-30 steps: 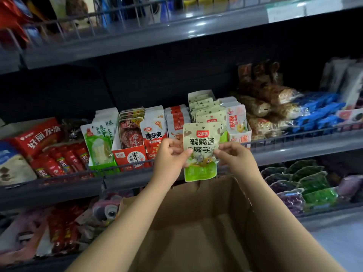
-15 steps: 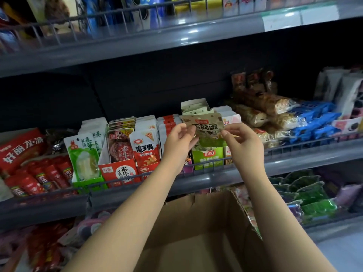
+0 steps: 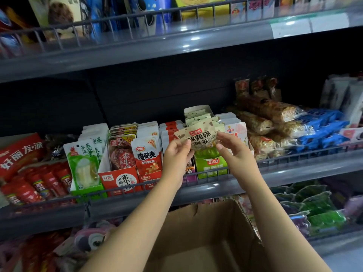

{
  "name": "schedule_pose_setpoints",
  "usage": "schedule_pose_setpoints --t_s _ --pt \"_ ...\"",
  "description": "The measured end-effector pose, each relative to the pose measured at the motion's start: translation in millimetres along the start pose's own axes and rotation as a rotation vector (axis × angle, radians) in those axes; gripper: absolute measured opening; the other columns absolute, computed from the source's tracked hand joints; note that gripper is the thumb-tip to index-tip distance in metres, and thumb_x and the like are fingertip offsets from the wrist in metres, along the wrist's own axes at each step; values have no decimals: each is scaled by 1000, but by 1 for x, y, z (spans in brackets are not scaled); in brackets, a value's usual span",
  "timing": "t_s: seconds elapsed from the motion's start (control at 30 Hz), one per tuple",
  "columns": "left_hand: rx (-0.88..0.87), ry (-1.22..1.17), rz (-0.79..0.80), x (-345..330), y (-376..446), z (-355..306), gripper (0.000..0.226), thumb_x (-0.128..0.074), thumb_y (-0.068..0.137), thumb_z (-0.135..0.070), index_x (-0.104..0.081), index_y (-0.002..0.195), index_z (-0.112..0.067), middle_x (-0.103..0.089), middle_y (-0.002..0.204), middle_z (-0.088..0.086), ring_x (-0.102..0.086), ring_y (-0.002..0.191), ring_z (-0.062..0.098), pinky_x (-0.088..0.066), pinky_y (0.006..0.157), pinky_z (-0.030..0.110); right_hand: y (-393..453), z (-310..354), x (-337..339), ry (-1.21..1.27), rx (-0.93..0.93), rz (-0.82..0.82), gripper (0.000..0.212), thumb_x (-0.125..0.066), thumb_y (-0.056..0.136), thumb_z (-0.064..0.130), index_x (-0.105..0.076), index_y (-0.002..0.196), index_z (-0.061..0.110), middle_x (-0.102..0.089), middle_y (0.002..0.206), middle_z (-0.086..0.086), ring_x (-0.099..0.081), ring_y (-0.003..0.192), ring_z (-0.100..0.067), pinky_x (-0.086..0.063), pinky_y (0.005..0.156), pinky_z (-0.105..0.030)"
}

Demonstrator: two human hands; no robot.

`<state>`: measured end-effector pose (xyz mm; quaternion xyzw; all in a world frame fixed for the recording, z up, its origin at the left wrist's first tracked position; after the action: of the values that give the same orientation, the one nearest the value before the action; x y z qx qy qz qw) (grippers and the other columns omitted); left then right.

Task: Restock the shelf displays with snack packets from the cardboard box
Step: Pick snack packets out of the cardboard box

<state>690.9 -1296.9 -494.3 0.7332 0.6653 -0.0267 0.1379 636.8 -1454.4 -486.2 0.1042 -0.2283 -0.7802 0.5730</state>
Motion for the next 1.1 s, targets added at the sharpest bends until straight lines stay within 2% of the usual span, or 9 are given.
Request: schedule_pose_setpoints --t_s 0.17,0.27,0.37,0.47,0.57,0.7,0.9,1.0,1.1 --pt "47 12 -37 -3 -3 13 11 -54 95 -18 -56 93 -7 -64 103 -1 -63 101 12 -51 95 31 2 -11 1 3 -14 59 33 -52 95 11 -53 119 35 -58 117 18 -53 111 5 -43 92 -16" --pt "-21 276 -88 -6 -3 10 13 -58 92 -29 -58 86 -17 -65 98 -3 -64 98 15 -53 90 33 2 -19 9 -134 -52 -44 26 -51 96 15 -57 119 26 -59 111 12 -55 103 -2 -42 85 -14" --pt "-119 584 -63 -15 0 -3 17 -60 90 -35 -62 85 -18 -59 85 -15 -56 81 2 -46 71 21 3 -27 20 -370 -37 -139 23 -56 94 21 -64 114 14 -57 109 3 -54 98 -10 -38 71 -8" --pt "-151 731 -60 -18 7 -7 22 -62 89 -34 -66 83 -14 -59 81 -11 -49 71 0 -35 66 20 4 -38 22 -436 -60 -132 23 -59 92 22 -67 110 11 -56 109 -2 -54 104 -22 -44 79 -23" --pt "-125 797 -67 -15 9 -2 30 -64 88 -35 -63 69 -12 -57 64 -3 -48 57 5 -33 57 21 3 -42 20 -488 -59 -127 25 -61 90 22 -67 108 7 -59 109 -7 -51 107 -25 -47 91 -41" --pt "-130 859 -80 -12 9 3 39 -64 87 -37 -51 54 -20 -49 51 -5 -47 51 11 -32 52 18 2 -40 17 -518 -39 -130 29 -62 89 23 -65 113 6 -60 108 -8 -50 107 -24 -47 92 -46" --pt "-167 823 -66 -14 7 3 24 -66 86 -36 -64 74 -16 -58 66 -7 -52 60 5 -35 55 20 -1 -35 16 -446 -34 -174 33 -61 90 21 -60 121 9 -64 107 -5 -56 102 -22 -50 90 -44" --pt "-189 755 -114 -10 -1 7 21 -69 84 -34 -62 93 -16 -61 87 -8 -56 77 5 -39 61 11 -5 -31 16 -422 -39 -188 36 -60 92 22 -57 126 11 -60 105 4 -56 100 -14 -48 86 -29" --pt "-259 669 -150 -2 -15 11 23 -69 84 -30 -56 99 -19 -60 103 -3 -57 92 8 -46 76 14 -18 -25 18 -398 -33 -249 32 -58 92 21 -56 124 14 -60 102 4 -56 93 -10 -44 76 -20"
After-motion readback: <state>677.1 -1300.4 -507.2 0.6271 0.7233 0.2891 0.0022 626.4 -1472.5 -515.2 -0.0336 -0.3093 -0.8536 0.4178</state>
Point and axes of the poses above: each hand's wrist, its own y-axis towards the middle knuckle, its own x-axis out of the back of the hand, z = x × y, the point moved 6 cm from there along y, towards the middle knuckle
